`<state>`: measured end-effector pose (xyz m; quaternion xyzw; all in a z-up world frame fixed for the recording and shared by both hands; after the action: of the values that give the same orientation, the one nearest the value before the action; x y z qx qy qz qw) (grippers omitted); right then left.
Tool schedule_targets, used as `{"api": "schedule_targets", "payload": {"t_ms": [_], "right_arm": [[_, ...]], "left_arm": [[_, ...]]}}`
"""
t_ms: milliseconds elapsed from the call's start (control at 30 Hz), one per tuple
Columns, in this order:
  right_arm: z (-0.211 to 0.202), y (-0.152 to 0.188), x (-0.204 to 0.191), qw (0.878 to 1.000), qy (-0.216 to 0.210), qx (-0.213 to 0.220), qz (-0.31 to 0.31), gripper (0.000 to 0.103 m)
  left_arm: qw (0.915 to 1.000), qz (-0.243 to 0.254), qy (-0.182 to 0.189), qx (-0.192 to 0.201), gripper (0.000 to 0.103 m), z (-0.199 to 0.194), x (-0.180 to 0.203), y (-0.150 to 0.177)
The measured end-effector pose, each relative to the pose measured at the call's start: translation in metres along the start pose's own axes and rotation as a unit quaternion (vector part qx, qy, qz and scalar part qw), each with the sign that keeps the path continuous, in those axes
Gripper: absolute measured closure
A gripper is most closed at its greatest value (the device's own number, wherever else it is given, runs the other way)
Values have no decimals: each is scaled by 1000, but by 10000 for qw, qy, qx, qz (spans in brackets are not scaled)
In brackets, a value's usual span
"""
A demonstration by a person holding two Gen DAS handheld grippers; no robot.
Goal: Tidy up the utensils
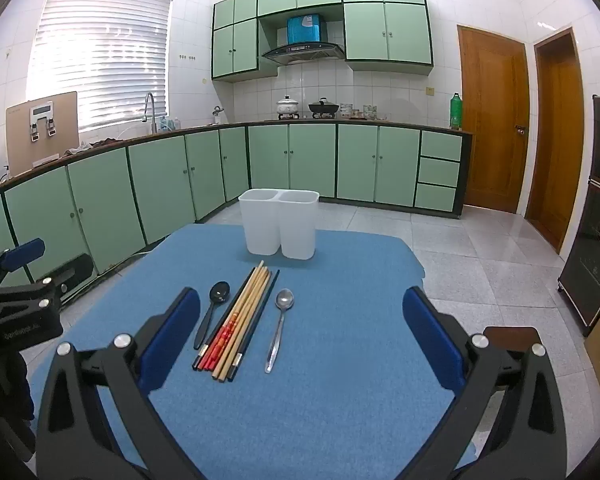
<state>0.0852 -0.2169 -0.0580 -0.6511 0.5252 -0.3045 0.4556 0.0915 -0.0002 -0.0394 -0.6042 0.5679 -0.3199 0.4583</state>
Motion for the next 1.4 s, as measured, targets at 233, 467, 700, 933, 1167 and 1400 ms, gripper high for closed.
{"api": "schedule_targets", "payload": {"t_ms": [233,467,700,933,1167,1400], "right_arm": [[2,-1,1,10000,22,1,7,5],[0,-1,2,10000,4,46,11,5],[-3,-6,1,10000,1,62,9,5],[0,-8,2,10000,10,72,7,5],[-2,-10,3,10000,12,80,3,5],[-4,-16,2,10000,10,85,6,5]], "left_arm": [[9999,-101,-91,-65,6,3,-8,-1],[10000,-67,-53,13,6,3,-2,1],[9999,-57,-68,69,6,0,-2,0],[9999,-80,-81,96,6,-1,-7,-3],[9999,-67,-95,99,6,-3,-2,-1],[9999,-81,-102,109,6,-3,-3,-2]]}}
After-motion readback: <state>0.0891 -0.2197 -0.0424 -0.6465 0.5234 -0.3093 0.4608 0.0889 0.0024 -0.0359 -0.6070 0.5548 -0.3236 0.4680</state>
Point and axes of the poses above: each gripper's, at about its wrist camera, not at the fingertips, and z roughly the way its jaws point, x to its right, y to its underside, the point moved 10 cm from there along z, roughly the way its jaws point, and after that the axes turned 11 degrees about -y, right-handed, at the moved point
